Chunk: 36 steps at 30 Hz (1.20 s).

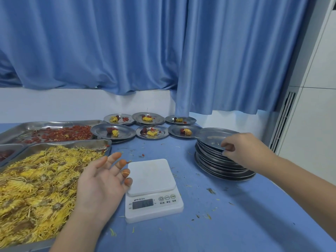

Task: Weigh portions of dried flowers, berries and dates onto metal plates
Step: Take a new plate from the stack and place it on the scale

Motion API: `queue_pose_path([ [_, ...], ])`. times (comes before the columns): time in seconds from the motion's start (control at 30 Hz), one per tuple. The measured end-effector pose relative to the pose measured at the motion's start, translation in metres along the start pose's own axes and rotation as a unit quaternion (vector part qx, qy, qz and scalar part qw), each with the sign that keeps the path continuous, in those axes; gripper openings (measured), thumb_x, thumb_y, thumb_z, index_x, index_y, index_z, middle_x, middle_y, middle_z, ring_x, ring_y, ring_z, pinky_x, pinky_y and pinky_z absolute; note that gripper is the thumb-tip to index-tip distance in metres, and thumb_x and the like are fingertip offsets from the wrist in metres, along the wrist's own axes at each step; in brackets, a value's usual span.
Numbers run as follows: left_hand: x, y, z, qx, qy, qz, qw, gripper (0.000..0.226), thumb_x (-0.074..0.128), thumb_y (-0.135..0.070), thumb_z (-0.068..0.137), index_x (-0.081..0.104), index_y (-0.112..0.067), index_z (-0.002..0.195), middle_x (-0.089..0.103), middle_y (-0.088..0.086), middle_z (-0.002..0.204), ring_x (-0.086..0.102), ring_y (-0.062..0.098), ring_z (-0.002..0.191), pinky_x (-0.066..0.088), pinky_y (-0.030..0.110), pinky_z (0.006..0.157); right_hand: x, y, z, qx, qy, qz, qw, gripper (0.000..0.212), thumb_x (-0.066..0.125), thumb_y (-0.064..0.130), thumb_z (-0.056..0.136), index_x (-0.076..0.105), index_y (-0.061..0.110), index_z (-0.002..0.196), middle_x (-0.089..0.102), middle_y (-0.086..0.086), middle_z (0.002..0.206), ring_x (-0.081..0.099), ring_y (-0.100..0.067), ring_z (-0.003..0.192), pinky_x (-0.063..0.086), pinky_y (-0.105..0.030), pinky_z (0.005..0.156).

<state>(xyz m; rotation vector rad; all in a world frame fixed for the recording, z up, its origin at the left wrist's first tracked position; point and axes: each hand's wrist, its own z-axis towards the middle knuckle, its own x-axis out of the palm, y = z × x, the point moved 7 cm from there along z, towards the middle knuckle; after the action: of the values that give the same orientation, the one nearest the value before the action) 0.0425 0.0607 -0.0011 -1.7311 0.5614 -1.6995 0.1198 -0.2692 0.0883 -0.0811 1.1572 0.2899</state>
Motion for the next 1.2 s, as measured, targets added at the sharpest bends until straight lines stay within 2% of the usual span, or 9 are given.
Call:
queue_pose_path([
  [0.07, 0.0, -0.001, 0.001, 0.002, -0.002, 0.001, 1.0, 0.027, 0.05, -0.034, 0.086, 0.066, -0.015, 0.096, 0.063, 0.003, 0.075, 0.054, 0.019, 0.063, 0.036, 0.034, 0.067, -0.008, 0.008, -0.001, -0.041, -0.014, -0.054, 0.998, 0.004, 0.066, 0.024, 0.083, 0.07, 0.022, 0.085, 0.066, 0.004, 0.082, 0.06, -0.022, 0.084, 0.049, -0.033, 0.071],
  [0.2, -0.003, -0.004, 0.002, 0.021, -0.012, 0.01, 1.0, 0.025, 0.048, -0.032, 0.088, 0.066, -0.016, 0.095, 0.063, 0.001, 0.073, 0.054, 0.017, 0.062, 0.039, 0.031, 0.062, -0.034, 0.034, -0.014, -0.165, -0.194, -0.174, 0.951, 0.019, 0.078, 0.008, 0.067, 0.061, 0.007, 0.058, 0.055, -0.006, 0.057, 0.054, -0.031, 0.055, 0.035, -0.029, 0.048],
  [0.37, -0.004, -0.006, 0.002, 0.046, -0.028, 0.008, 0.999, 0.025, 0.046, -0.03, 0.091, 0.065, -0.015, 0.096, 0.062, 0.0, 0.072, 0.05, 0.017, 0.064, 0.036, 0.031, 0.063, -0.035, 0.063, -0.031, -0.243, -0.264, -0.155, 0.92, 0.02, 0.078, 0.006, 0.069, 0.061, 0.007, 0.057, 0.053, -0.008, 0.055, 0.051, -0.03, 0.053, 0.043, -0.034, 0.045],
  [0.53, -0.008, -0.013, 0.001, 0.083, -0.049, 0.002, 0.995, 0.025, 0.042, -0.028, 0.092, 0.062, -0.014, 0.097, 0.059, 0.0, 0.073, 0.047, 0.016, 0.063, 0.034, 0.031, 0.062, -0.033, 0.107, -0.052, -0.308, -0.309, -0.124, 0.892, 0.021, 0.075, -0.002, 0.064, 0.059, 0.007, 0.055, 0.047, -0.005, 0.054, 0.044, -0.026, 0.049, 0.03, -0.028, 0.042],
  [0.73, -0.019, -0.03, -0.004, 0.167, -0.117, 0.003, 0.979, 0.024, 0.04, -0.025, 0.094, 0.061, -0.015, 0.094, 0.054, -0.001, 0.074, 0.043, 0.013, 0.062, 0.031, 0.028, 0.06, -0.002, 0.157, -0.072, -0.372, -0.295, -0.066, 0.878, 0.019, 0.073, -0.004, 0.058, 0.061, 0.011, 0.059, 0.047, -0.003, 0.056, 0.043, -0.023, 0.048, 0.032, -0.029, 0.04],
  [0.93, -0.022, -0.031, -0.005, 0.181, -0.137, 0.015, 0.974, 0.022, 0.042, -0.024, 0.094, 0.062, -0.015, 0.095, 0.053, 0.0, 0.078, 0.044, 0.013, 0.062, 0.031, 0.029, 0.06, 0.035, 0.175, -0.071, -0.369, -0.268, -0.041, 0.889, 0.028, 0.078, -0.004, 0.048, 0.057, 0.013, 0.056, 0.044, -0.002, 0.055, 0.041, -0.021, 0.044, 0.034, -0.028, 0.037],
  [1.03, -0.021, -0.031, -0.003, 0.18, -0.135, 0.021, 0.974, 0.021, 0.043, -0.024, 0.093, 0.061, -0.015, 0.094, 0.053, 0.0, 0.077, 0.043, 0.013, 0.061, 0.03, 0.029, 0.06, 0.045, 0.178, -0.067, -0.355, -0.239, -0.035, 0.903, 0.03, 0.077, -0.004, 0.044, 0.057, 0.015, 0.055, 0.046, 0.0, 0.055, 0.043, -0.021, 0.043, 0.032, -0.026, 0.037],
  [1.13, -0.021, -0.03, -0.003, 0.177, -0.136, 0.025, 0.974, 0.021, 0.043, -0.024, 0.093, 0.061, -0.015, 0.094, 0.053, -0.001, 0.076, 0.044, 0.013, 0.061, 0.03, 0.029, 0.06, 0.054, 0.179, -0.062, -0.304, -0.174, -0.038, 0.936, 0.03, 0.081, 0.001, 0.044, 0.06, 0.019, 0.056, 0.05, 0.003, 0.058, 0.049, -0.019, 0.045, 0.035, -0.025, 0.035],
  [1.2, -0.021, -0.029, -0.002, 0.175, -0.134, 0.024, 0.975, 0.022, 0.042, -0.024, 0.093, 0.062, -0.015, 0.093, 0.053, -0.001, 0.076, 0.044, 0.013, 0.061, 0.031, 0.029, 0.06, 0.058, 0.177, -0.065, -0.288, -0.145, -0.014, 0.947, 0.022, 0.082, 0.011, 0.057, 0.062, 0.02, 0.058, 0.053, 0.004, 0.061, 0.053, -0.019, 0.048, 0.04, -0.026, 0.036],
])
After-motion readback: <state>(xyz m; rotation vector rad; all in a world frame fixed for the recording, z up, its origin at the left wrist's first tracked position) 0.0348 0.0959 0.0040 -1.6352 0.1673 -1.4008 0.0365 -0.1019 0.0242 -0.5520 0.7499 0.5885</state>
